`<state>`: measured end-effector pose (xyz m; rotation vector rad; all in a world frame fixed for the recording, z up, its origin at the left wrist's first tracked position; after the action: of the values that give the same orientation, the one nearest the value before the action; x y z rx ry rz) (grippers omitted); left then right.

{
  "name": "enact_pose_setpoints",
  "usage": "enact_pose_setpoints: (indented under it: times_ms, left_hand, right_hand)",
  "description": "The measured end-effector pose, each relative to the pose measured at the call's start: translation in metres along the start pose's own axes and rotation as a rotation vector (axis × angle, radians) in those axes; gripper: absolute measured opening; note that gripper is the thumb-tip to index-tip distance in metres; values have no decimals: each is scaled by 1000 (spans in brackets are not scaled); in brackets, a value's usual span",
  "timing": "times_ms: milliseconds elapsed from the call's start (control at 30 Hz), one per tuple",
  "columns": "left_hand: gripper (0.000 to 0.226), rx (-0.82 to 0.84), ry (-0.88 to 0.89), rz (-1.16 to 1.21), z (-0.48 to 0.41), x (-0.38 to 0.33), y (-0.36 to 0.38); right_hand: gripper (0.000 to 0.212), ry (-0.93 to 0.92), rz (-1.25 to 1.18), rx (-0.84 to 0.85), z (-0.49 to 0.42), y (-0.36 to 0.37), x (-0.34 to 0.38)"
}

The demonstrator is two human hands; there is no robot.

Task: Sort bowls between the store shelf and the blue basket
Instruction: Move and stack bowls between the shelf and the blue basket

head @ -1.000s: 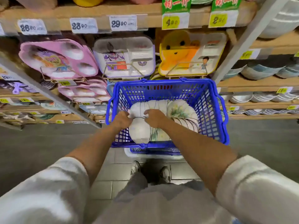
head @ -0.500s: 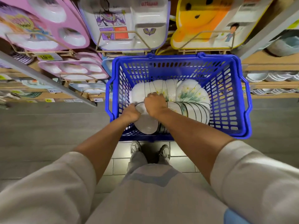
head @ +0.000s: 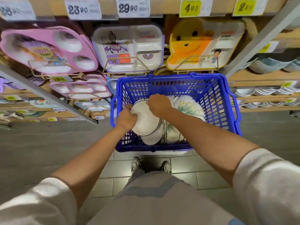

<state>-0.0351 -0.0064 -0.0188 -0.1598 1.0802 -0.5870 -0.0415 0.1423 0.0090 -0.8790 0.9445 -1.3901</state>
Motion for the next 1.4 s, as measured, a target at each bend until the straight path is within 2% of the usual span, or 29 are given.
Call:
enact_pose_setpoints:
  times_ms: [100,200,300,433,500,567,700,767,833,900,967,1200,1300,1400]
  left_hand:
    - [33,5,63,288,9,-25,-18]
    - [38,96,81,569,19,-56,-31]
    - [36,220,89,760,32,-92,-37]
    - [31,359,90,952,54,-143,-32]
    - [38,397,98,970,67,-169,-25]
    - [47,437,121,982,81,-194,-15]
    - [35,464,125,1022,112,-235,11]
    - [31,476,146,1000,129,-256,29]
    - [37,540,179,986,150,-279,52]
    - [44,622,188,961,172,-301,79]
    - [41,664,184,929,195,-319,110]
    - [30,678,192,888,258,-372,222]
    - [26,669,211,892,278,-391,268]
    - [26,649,194,902,293,-411,308]
  right_hand:
    - [32,53,-185,16,7,-32,-20]
    - [30,100,-385,-20,27,-70,-42]
    - [40,197,-631,-66,52,-112,-62]
    - [33,283,-785,-140,96,-154,-80]
    - [39,314,-903,-219,119,-167,-93]
    - [34,369,-998,-297,144,-175,-105]
    - [20,477,-1307,-422,200,-179,-130]
    - [19,426,-1464,-459,229,-176,-142]
    - [25,325,-1640,-512,255,-172,-156]
    - [28,241,-1813,-619,279,-170,-176]
    - [29,213,-1919,-741,305,-168,-198]
    - [31,421,-1926,-979,388,-153,-296]
    - [23,547,-1931,-1015,416,-147,-335]
    - [14,573,-1917,-1067,432,-146,-370]
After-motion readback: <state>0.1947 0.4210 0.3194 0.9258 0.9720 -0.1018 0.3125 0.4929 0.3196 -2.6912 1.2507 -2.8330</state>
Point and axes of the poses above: each hand's wrist, its own z-axis away from the middle knuckle, its own y-axis out of the palm, x = y × z, the point moved 3 cm from there along -z, towards the middle knuckle, and after that the axes turned 13 degrees about z, right-handed, at the moved point
